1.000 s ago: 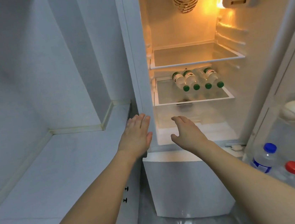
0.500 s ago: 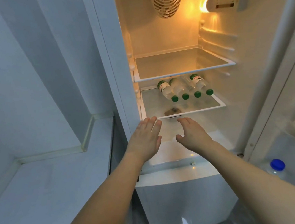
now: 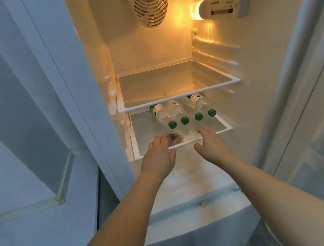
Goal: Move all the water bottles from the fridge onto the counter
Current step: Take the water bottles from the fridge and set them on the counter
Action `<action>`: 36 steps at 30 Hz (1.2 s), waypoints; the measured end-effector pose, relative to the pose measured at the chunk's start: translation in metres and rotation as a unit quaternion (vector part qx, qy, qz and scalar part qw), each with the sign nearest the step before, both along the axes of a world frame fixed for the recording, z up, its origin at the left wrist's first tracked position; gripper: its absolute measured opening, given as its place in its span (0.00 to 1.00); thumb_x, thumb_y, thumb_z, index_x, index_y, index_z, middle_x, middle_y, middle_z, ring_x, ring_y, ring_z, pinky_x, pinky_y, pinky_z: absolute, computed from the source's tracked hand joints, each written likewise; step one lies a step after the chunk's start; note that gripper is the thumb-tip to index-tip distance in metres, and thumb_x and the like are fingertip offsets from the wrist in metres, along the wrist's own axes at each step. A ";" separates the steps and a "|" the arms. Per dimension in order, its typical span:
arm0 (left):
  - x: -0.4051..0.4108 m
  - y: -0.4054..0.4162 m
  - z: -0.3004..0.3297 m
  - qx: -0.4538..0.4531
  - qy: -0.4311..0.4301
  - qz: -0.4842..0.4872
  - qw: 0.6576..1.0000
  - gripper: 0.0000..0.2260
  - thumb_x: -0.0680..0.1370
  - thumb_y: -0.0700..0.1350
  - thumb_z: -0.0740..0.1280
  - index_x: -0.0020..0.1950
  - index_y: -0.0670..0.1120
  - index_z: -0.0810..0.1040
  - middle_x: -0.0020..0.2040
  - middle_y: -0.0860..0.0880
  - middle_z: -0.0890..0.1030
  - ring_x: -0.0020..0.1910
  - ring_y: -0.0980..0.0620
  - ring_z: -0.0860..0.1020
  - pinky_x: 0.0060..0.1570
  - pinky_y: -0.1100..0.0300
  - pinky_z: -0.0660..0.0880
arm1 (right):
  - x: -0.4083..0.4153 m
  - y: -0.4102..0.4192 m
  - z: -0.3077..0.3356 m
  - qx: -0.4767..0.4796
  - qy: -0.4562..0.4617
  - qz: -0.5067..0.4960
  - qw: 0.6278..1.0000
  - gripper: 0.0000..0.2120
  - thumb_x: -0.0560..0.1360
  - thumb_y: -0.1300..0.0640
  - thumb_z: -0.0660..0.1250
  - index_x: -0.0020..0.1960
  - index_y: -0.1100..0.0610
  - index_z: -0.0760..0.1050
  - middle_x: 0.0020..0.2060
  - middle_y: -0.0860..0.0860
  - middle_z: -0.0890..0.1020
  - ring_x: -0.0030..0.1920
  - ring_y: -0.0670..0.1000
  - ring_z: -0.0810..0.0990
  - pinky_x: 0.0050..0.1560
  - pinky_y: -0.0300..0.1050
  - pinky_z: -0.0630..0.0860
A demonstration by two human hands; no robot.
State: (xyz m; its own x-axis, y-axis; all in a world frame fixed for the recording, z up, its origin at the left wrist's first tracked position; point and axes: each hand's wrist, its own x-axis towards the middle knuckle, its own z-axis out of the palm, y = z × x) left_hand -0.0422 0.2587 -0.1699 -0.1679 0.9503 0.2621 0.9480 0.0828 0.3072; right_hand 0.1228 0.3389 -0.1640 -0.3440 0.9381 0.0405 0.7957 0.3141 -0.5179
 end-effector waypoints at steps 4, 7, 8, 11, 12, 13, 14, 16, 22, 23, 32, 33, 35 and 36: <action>-0.007 0.037 -0.001 -0.038 -0.090 0.063 0.993 0.16 0.82 0.53 0.59 0.66 0.46 0.71 0.66 0.48 0.70 0.60 0.49 0.73 0.60 0.55 0.72 | -0.008 0.034 0.003 -0.027 0.036 -0.008 0.999 0.26 0.79 0.54 0.62 0.75 0.58 0.62 0.72 0.55 0.68 0.71 0.56 0.68 0.69 0.52 0.67; -0.012 0.063 -0.003 -0.058 -0.148 0.101 0.982 0.13 0.81 0.54 0.60 0.59 0.47 0.73 0.61 0.48 0.72 0.52 0.52 0.73 0.54 0.57 0.72 | -0.017 0.056 0.002 -0.047 0.065 -0.017 0.997 0.25 0.78 0.55 0.62 0.73 0.59 0.64 0.68 0.56 0.72 0.67 0.57 0.71 0.65 0.52 0.70; -0.014 0.072 -0.004 -0.058 -0.163 0.109 0.979 0.11 0.81 0.54 0.60 0.57 0.47 0.73 0.60 0.48 0.73 0.50 0.53 0.72 0.52 0.57 0.72 | -0.021 0.064 0.001 -0.058 0.076 -0.025 0.995 0.24 0.78 0.54 0.62 0.73 0.59 0.65 0.64 0.57 0.75 0.64 0.57 0.74 0.63 0.52 0.71; -0.015 0.095 -0.011 -0.059 -0.204 0.120 0.970 0.09 0.80 0.54 0.61 0.51 0.49 0.72 0.56 0.49 0.73 0.48 0.52 0.74 0.52 0.54 0.76 | -0.030 0.086 -0.005 -0.101 0.123 -0.051 0.986 0.24 0.77 0.53 0.62 0.71 0.60 0.67 0.52 0.56 0.78 0.56 0.57 0.78 0.57 0.53 0.75; -0.016 0.103 -0.012 -0.061 -0.214 0.125 0.967 0.09 0.80 0.54 0.61 0.50 0.49 0.72 0.55 0.49 0.73 0.47 0.51 0.74 0.51 0.53 0.77 | -0.035 0.093 -0.007 -0.115 0.139 -0.059 0.982 0.24 0.77 0.52 0.62 0.70 0.61 0.68 0.52 0.56 0.78 0.55 0.58 0.79 0.57 0.54 0.76; -0.017 0.108 -0.014 -0.064 -0.221 0.131 0.964 0.09 0.80 0.54 0.61 0.49 0.48 0.72 0.54 0.49 0.73 0.46 0.52 0.74 0.50 0.53 0.76 | -0.038 0.097 -0.009 -0.128 0.153 -0.066 0.978 0.23 0.77 0.52 0.62 0.69 0.61 0.68 0.54 0.56 0.78 0.53 0.58 0.79 0.56 0.56 0.77; -0.018 0.113 -0.015 -0.068 -0.226 0.138 0.962 0.10 0.80 0.54 0.61 0.49 0.48 0.73 0.53 0.49 0.73 0.45 0.52 0.74 0.49 0.53 0.76 | -0.042 0.101 -0.010 -0.141 0.166 -0.072 0.973 0.22 0.78 0.51 0.62 0.68 0.61 0.68 0.55 0.56 0.78 0.51 0.58 0.80 0.54 0.57 0.79; -0.020 0.125 -0.018 -0.072 -0.233 0.153 0.958 0.12 0.80 0.55 0.61 0.45 0.47 0.74 0.51 0.48 0.75 0.44 0.51 0.75 0.47 0.52 0.75 | -0.049 0.110 -0.014 -0.167 0.185 -0.079 0.965 0.22 0.78 0.51 0.62 0.68 0.60 0.68 0.55 0.56 0.78 0.48 0.57 0.81 0.47 0.53 0.81; -0.028 0.155 -0.026 -0.088 -0.207 0.180 0.958 0.24 0.75 0.65 0.57 0.33 0.47 0.74 0.42 0.43 0.80 0.47 0.43 0.76 0.46 0.50 0.74 | -0.064 0.135 -0.023 -0.195 0.220 -0.076 0.953 0.12 0.79 0.47 0.62 0.48 0.57 0.71 0.42 0.56 0.80 0.38 0.57 0.83 0.40 0.54 0.83; -0.029 0.159 -0.029 -0.097 -0.190 0.184 0.960 0.27 0.73 0.68 0.55 0.34 0.46 0.76 0.43 0.42 0.80 0.49 0.42 0.74 0.48 0.49 0.73 | -0.067 0.139 -0.024 -0.192 0.219 -0.075 0.954 0.13 0.79 0.47 0.62 0.44 0.57 0.71 0.40 0.57 0.81 0.36 0.57 0.82 0.40 0.55 0.83; -0.025 0.177 -0.040 -0.091 -0.115 0.235 0.961 0.26 0.75 0.64 0.57 0.58 0.44 0.76 0.59 0.45 0.75 0.61 0.42 0.70 0.60 0.48 0.67 | -0.074 0.156 -0.027 -0.196 0.211 -0.065 0.955 0.17 0.77 0.48 0.62 0.40 0.61 0.74 0.30 0.56 0.81 0.32 0.59 0.84 0.39 0.54 0.83; -0.026 0.175 -0.041 -0.074 -0.135 0.245 0.957 0.23 0.75 0.61 0.59 0.57 0.44 0.76 0.58 0.45 0.75 0.59 0.43 0.70 0.60 0.48 0.68 | -0.075 0.155 -0.028 -0.193 0.215 -0.067 0.955 0.16 0.77 0.50 0.61 0.38 0.62 0.74 0.29 0.56 0.80 0.30 0.59 0.83 0.37 0.51 0.83; -0.030 0.173 -0.044 -0.038 -0.167 0.264 0.949 0.19 0.75 0.57 0.60 0.55 0.44 0.76 0.56 0.46 0.75 0.56 0.46 0.71 0.58 0.50 0.69 | -0.078 0.155 -0.032 -0.173 0.213 -0.078 0.958 0.16 0.77 0.52 0.61 0.37 0.62 0.74 0.27 0.56 0.80 0.26 0.55 0.80 0.34 0.48 0.80; -0.032 0.172 -0.047 -0.025 -0.173 0.270 0.947 0.17 0.76 0.56 0.60 0.55 0.44 0.75 0.56 0.46 0.75 0.55 0.47 0.71 0.57 0.51 0.69 | -0.080 0.155 -0.033 -0.164 0.207 -0.085 0.961 0.15 0.77 0.52 0.61 0.37 0.62 0.74 0.27 0.56 0.81 0.24 0.54 0.79 0.34 0.48 0.80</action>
State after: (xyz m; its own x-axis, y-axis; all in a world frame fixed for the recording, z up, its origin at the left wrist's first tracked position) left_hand -0.0740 0.4303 -0.2164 -0.7006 0.7110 0.0599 0.6064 0.5490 0.5752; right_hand 0.0432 0.4937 -0.1972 -0.2028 0.9648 -0.1672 0.5255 -0.0368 -0.8500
